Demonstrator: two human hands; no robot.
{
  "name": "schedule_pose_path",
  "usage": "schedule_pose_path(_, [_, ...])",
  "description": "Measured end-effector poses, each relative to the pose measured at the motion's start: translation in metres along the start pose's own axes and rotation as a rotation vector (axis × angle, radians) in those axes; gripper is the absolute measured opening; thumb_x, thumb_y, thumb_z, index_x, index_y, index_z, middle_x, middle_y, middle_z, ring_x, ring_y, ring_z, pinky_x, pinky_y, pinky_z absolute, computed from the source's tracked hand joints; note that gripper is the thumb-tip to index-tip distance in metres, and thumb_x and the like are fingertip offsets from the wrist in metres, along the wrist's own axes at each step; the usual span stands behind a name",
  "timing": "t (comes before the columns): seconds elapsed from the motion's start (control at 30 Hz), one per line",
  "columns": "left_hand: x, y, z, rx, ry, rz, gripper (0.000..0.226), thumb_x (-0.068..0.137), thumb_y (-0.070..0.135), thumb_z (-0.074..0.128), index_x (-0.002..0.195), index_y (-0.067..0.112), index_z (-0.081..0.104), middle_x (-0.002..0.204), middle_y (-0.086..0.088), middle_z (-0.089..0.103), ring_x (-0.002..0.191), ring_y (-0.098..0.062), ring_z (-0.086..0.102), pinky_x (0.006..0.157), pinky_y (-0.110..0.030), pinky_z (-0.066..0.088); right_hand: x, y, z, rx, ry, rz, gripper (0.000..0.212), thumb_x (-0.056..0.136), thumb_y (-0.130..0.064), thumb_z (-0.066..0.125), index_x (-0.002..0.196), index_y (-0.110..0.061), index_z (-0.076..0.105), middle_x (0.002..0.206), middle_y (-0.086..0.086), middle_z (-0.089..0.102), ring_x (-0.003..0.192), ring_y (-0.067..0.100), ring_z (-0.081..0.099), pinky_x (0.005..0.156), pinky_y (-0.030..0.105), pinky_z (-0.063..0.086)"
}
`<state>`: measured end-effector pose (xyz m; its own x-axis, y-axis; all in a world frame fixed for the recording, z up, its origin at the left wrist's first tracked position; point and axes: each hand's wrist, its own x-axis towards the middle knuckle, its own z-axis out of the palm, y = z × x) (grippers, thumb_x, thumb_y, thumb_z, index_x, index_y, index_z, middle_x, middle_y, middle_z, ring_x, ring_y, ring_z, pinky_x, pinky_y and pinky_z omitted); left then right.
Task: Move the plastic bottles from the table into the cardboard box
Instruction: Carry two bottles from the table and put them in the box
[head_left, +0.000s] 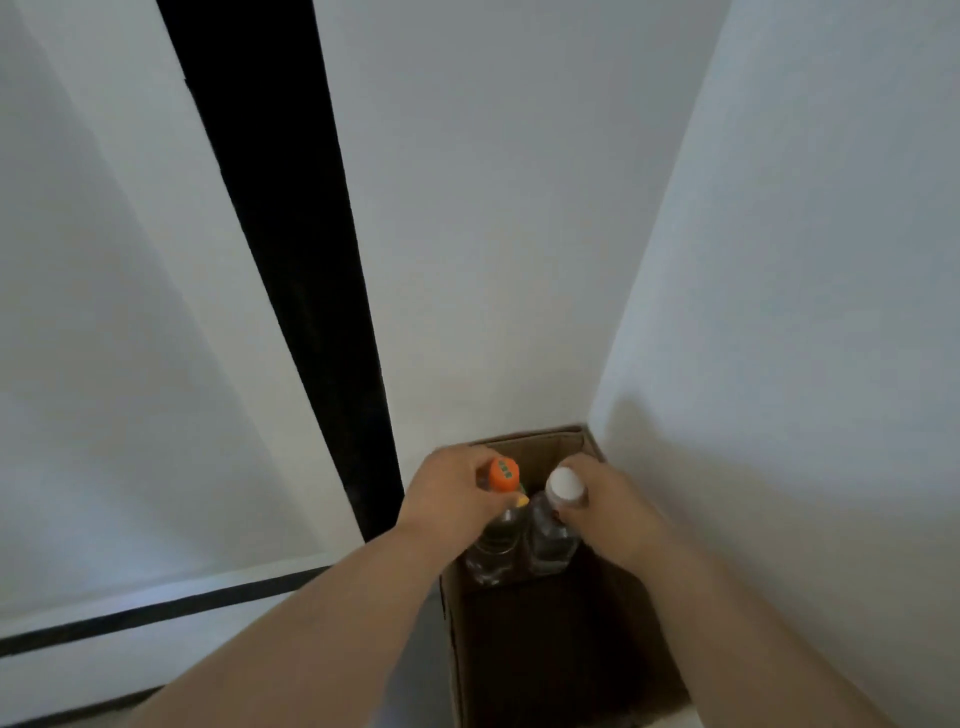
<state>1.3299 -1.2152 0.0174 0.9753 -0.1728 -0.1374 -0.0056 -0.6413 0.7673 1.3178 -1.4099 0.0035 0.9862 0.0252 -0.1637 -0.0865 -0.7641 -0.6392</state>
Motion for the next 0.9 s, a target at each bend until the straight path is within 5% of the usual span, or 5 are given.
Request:
schedule_pose_path(0.1, [0.026,-0.019,0.016,0.241,-0.068,0.009,0.021,0.075,0.042,0.077,0.093,0.034,0.07,0.091,0.011,0.072,0.09,-0.009,0.065,0.091,-0.035,0.053,0.025,0.018,0.022,-0.04,-0.054,0.011,0.011,0.086,-0.018,0.064,0.096,-0.018,0.061,0.097,0.003,0.065,0.092,0.023,0.062,0.077,0.033,0.05])
schedule_pose_path(0.3, [0.06,-0.044,0.037,0.583,-0.047,0.043,0.024,0.084,0.045,0.066,0.105,0.034,0.068,0.104,0.009,0.072,0.106,-0.017,0.059,0.102,-0.029,0.032,0.056,0.039,0.044,-0.089,-0.096,0.085,0.008,0.09,-0.017,0.06,0.091,-0.021,0.054,0.102,0.006,0.063,0.094,0.02,0.056,0.078,0.026,0.039])
schedule_pose_path(0.53, [0.077,-0.056,0.043,0.737,-0.026,0.024,0.02,0.087,0.044,0.062,0.102,0.031,0.066,0.098,0.007,0.072,0.099,-0.018,0.06,0.1,-0.029,0.028,0.071,0.05,0.056,-0.178,-0.159,0.177,0.02,0.086,-0.004,0.059,0.1,-0.017,0.054,0.117,0.01,0.062,0.111,0.025,0.059,0.088,0.026,0.04])
schedule_pose_path(0.9, [0.082,-0.067,0.046,0.737,-0.034,0.029,0.029,0.089,0.039,0.061,0.116,0.028,0.06,0.115,0.006,0.066,0.105,-0.025,0.054,0.1,-0.03,0.028,0.082,0.052,0.07,-0.209,-0.122,0.218,0.035,0.087,0.005,0.052,0.12,-0.008,0.054,0.133,0.015,0.055,0.127,0.028,0.05,0.106,0.03,0.036])
